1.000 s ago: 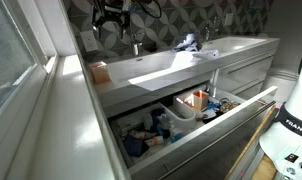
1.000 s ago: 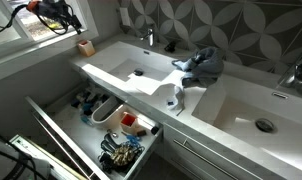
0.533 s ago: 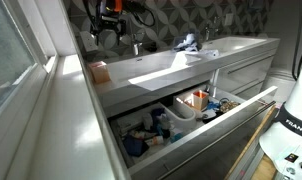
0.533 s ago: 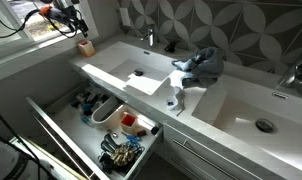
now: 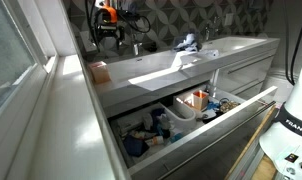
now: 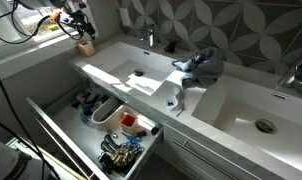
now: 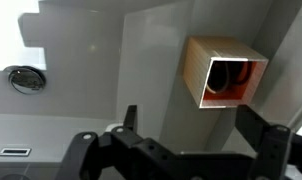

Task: Pick up the orange and white box on the bathroom counter and put it next to the left tap on the bathroom counter

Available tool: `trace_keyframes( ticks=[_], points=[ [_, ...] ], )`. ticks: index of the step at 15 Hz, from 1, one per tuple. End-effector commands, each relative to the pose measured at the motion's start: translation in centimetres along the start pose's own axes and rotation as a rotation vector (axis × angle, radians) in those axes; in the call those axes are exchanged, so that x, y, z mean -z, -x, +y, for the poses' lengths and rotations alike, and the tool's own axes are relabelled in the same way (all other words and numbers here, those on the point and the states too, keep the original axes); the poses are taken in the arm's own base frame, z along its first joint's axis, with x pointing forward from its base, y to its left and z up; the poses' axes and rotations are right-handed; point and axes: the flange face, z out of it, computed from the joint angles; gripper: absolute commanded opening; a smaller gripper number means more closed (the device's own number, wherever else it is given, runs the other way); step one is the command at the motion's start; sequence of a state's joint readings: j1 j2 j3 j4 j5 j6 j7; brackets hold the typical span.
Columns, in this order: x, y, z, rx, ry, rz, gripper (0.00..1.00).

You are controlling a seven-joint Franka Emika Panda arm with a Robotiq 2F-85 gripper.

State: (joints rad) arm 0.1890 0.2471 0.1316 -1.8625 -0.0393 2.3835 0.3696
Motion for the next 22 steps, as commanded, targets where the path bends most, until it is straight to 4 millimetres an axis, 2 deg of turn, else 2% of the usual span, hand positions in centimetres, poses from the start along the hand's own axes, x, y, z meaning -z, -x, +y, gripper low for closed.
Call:
trace_keyframes(
  ticks=[1, 4, 5, 6, 7, 9, 14, 17, 18, 19, 22],
  points=[
    [-1.1, -1.1, -1.2, -0.013, 0.021, -0.001, 1.0],
    [-2.1, -1.3, -1.6, -0.014, 0.027, -0.01, 1.0],
    [-2.4, -1.4, -1.8, -0.013, 0.027, -0.014, 0.97],
    [-2.6, -1.4, -1.9, -0.013, 0.029, -0.017, 0.86],
    [-2.8, -1.5, -2.0, -0.012, 0.028, -0.022, 0.85],
    [-3.2, -1.6, -2.1, -0.007, 0.028, -0.03, 0.72],
    [-3.9, -1.8, -2.7, 0.006, 0.031, -0.062, 0.65],
    [-4.2, -1.7, -2.9, 0.013, 0.038, -0.088, 0.54],
    [-4.2, -1.8, -2.9, 0.012, 0.044, -0.096, 0.43],
    [-4.3, -1.8, -3.0, 0.013, 0.048, -0.105, 0.5],
    [-4.5, -1.8, -3.0, 0.017, 0.055, -0.124, 0.42]
  ],
)
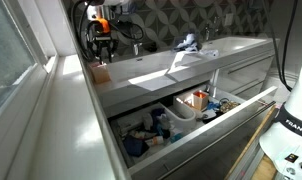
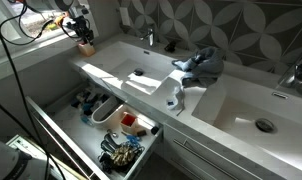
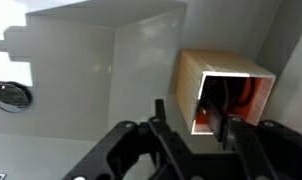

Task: Pick up the orange and white box on the bathroom counter and put it next to the left tap on the bathroom counter

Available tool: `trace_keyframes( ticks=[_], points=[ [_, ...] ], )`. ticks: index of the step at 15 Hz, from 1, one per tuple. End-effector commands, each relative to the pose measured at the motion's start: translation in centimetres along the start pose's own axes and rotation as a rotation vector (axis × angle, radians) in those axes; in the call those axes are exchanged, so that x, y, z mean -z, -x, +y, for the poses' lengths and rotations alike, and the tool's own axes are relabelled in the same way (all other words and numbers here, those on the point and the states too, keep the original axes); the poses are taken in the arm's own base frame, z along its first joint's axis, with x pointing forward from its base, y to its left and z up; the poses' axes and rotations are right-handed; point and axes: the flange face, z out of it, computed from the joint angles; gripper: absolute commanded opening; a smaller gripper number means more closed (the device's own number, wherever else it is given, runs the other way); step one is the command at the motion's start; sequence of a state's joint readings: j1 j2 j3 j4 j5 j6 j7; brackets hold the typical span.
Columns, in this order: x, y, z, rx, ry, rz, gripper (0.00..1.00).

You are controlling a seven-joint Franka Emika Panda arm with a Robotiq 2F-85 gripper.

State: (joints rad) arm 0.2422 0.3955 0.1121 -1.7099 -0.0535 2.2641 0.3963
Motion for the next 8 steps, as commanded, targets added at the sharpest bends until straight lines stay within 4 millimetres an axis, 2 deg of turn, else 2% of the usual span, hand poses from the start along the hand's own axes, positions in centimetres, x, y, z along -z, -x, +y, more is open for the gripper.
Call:
trace_keyframes(
  ticks=[1, 2, 3, 5, 8],
  points=[
    [0.0, -0.63, -0.59, 0.007, 0.017, -0.017, 0.33],
    [0.01, -0.67, -0.66, 0.007, 0.015, -0.021, 0.31],
    [0.01, -0.74, -0.73, 0.008, 0.013, -0.022, 0.16],
    [-0.07, -0.88, -0.92, 0.012, 0.008, -0.021, 0.01],
    [-0.33, -1.19, -1.27, 0.018, -0.002, -0.017, 0.0]
  ],
)
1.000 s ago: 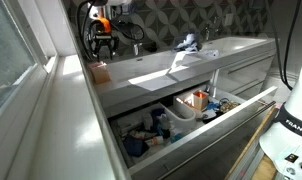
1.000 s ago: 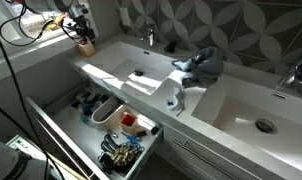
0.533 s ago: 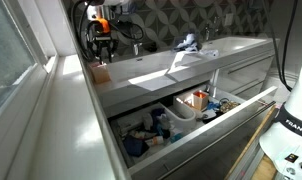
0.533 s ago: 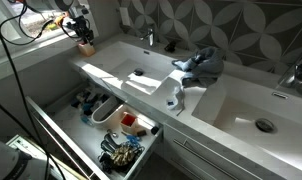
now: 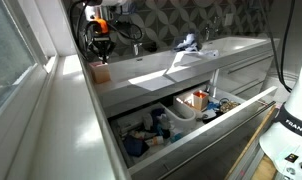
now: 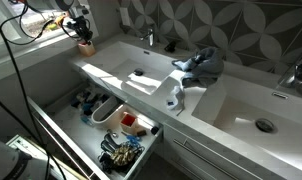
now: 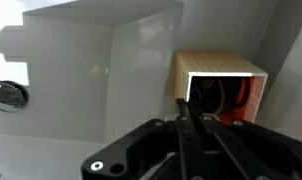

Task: Pick up the orange and white box on the bathroom counter and put it next to the left tap on the bathroom counter

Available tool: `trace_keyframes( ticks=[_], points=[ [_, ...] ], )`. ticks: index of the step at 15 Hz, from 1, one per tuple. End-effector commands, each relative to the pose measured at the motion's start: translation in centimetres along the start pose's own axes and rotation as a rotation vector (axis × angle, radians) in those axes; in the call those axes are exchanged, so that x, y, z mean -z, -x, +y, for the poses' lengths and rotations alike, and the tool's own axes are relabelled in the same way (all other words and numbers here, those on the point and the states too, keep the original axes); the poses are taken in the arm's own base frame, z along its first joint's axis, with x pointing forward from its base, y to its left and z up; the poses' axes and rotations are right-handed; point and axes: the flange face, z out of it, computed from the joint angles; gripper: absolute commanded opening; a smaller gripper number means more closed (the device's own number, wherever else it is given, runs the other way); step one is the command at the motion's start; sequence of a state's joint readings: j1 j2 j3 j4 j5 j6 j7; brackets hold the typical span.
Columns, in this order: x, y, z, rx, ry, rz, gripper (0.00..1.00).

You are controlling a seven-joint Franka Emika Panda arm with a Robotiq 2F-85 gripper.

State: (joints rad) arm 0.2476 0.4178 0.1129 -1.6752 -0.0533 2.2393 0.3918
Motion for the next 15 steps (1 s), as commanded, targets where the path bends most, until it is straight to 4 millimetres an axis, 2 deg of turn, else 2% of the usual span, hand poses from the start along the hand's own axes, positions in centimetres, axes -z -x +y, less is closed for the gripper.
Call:
trace_keyframes(
  ticks=[1, 4, 8, 10, 15],
  points=[
    [-0.2, -0.9, -0.9, 0.011, -0.008, -0.005, 0.0],
    [0.3, -0.9, -1.0, -0.003, -0.008, -0.002, 0.01],
    [3.5, -0.7, 0.8, -0.09, -0.007, -0.001, 0.01],
    [6.2, -0.6, 3.3, -0.161, -0.032, 0.0, 0.01],
    [13.5, -1.7, 11.9, -0.401, -0.156, 0.009, 0.01]
  ],
)
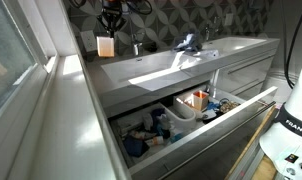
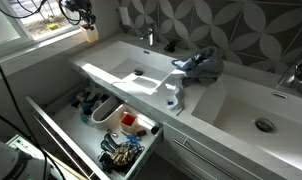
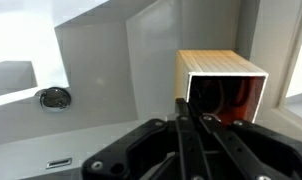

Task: Pick up the orange and white box on the bathroom counter and put it next to the left tap on the bathroom counter

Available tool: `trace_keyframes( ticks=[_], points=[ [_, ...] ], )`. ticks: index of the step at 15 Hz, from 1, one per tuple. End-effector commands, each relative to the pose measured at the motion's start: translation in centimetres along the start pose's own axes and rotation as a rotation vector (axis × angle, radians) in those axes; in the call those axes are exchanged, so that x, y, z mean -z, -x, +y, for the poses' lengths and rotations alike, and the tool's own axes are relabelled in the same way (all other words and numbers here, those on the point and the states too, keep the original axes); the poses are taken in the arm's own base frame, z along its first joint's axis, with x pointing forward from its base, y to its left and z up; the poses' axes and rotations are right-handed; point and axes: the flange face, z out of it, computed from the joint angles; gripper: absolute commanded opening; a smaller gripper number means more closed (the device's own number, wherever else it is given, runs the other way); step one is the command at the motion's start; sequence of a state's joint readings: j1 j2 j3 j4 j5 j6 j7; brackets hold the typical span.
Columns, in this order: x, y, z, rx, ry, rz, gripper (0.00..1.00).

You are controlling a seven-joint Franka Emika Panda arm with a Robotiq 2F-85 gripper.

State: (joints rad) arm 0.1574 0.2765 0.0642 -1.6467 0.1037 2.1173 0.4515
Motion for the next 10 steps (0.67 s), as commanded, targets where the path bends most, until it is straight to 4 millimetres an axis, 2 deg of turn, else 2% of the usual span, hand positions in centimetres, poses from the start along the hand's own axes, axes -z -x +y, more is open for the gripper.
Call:
trace_keyframes(
  ticks=[1, 4, 6, 9, 10],
  points=[
    [5.1, -1.7, 4.9, -0.184, -0.069, 0.0, 0.01],
    [7.1, -3.7, 7.9, -0.337, -0.08, -0.017, 0.01],
    [7.4, -4.9, 8.6, -0.444, -0.079, -0.011, 0.01],
    [7.3, -6.3, 8.2, -0.599, -0.093, 0.036, 0.01],
    [7.3, -5.1, 9.1, -0.507, -0.065, 0.021, 0.01]
  ],
)
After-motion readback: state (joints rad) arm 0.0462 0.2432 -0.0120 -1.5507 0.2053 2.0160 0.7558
